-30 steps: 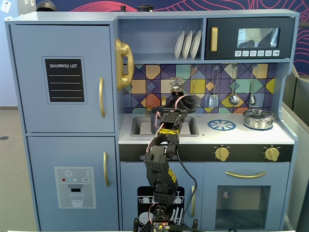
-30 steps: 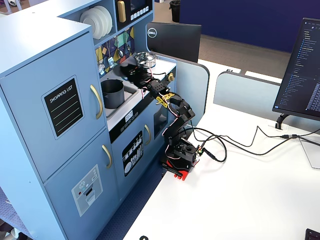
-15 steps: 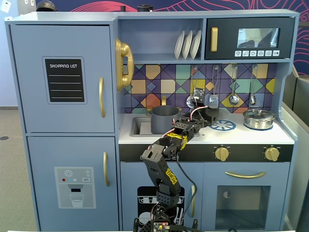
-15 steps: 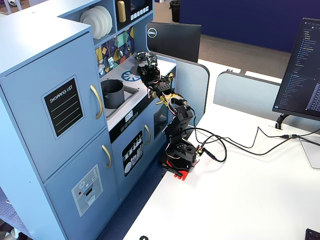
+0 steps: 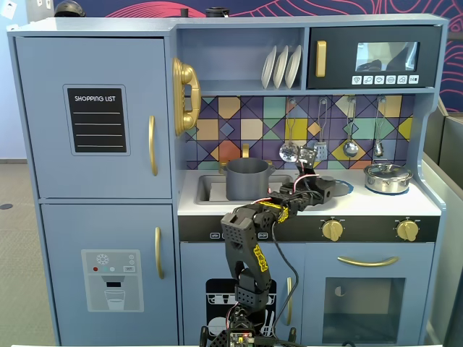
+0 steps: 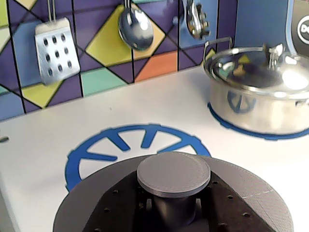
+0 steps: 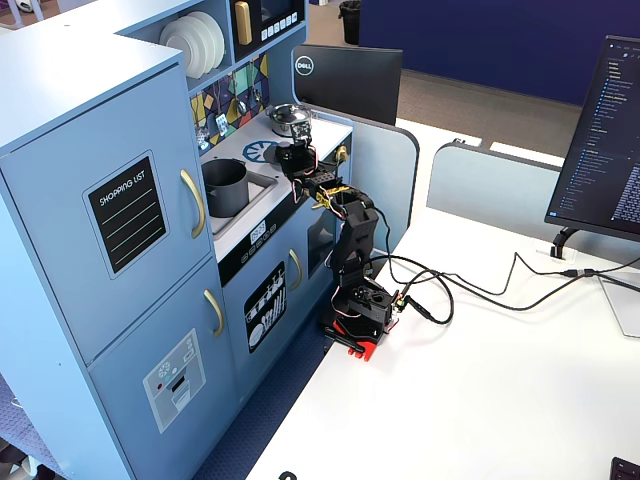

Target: Take off the lid from the gray recipient and place it on the counter

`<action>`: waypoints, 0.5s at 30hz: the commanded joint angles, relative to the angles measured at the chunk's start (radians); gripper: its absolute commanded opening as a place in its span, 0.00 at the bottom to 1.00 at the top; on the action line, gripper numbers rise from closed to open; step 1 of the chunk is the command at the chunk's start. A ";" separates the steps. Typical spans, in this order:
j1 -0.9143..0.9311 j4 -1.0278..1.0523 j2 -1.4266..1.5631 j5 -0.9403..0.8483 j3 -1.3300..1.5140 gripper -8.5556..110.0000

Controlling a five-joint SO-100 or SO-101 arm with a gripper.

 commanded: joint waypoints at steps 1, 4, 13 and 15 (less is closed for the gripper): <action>-0.005 -0.048 -0.017 0.005 -0.012 0.07; -0.006 -0.058 -0.046 0.005 -0.009 0.07; -0.015 -0.074 -0.084 -0.032 0.008 0.07; -0.011 -0.089 -0.080 -0.023 0.021 0.13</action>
